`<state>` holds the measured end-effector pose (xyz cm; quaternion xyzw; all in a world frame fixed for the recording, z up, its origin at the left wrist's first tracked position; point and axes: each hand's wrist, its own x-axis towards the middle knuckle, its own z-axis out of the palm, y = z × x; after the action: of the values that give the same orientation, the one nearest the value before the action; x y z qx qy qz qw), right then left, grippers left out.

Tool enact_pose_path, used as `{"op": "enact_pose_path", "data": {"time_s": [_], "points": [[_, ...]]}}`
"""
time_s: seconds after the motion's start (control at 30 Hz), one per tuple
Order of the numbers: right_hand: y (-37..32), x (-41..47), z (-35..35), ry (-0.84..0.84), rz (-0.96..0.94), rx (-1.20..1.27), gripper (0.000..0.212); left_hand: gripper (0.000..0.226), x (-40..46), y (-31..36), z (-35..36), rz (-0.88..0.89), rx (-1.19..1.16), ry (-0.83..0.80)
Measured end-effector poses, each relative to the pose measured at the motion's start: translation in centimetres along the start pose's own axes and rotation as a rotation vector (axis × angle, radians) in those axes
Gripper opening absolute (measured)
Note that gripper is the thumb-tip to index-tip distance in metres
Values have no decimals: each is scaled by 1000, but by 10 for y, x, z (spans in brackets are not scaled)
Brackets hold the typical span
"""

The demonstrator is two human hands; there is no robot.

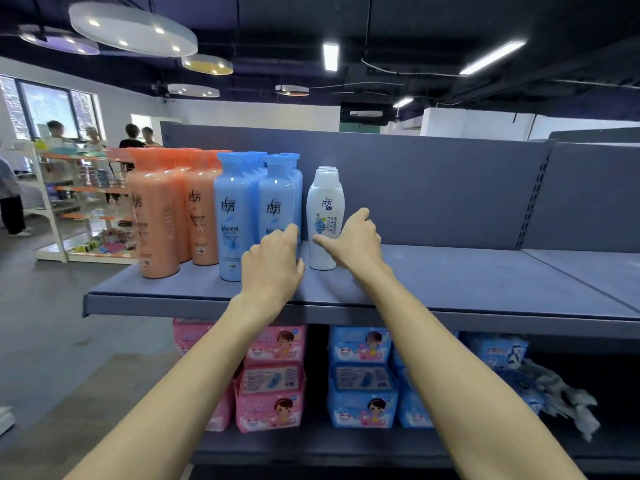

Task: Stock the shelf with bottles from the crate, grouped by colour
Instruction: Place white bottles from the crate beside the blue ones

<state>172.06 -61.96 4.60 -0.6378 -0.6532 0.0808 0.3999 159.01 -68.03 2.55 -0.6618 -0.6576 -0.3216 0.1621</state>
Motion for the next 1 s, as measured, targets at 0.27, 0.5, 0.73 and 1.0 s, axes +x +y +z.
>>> {"op": "enact_pose_path", "data": {"time_s": [0.27, 0.5, 0.73, 1.0], "points": [[13, -51, -45, -61, -91, -207, 48, 35, -25, 12, -22, 37, -9, -108], [74, -133, -61, -22, -200, -289, 43, 39, -90, 27, -16, 173, 1, -238], [164, -191, -31, -201, -93, -355, 41, 40, -165, 45, 73, 170, -27, -471], [338, -302, 53, -627, 297, -396, 43, 37, -322, 54, 197, 113, -33, -853]]}}
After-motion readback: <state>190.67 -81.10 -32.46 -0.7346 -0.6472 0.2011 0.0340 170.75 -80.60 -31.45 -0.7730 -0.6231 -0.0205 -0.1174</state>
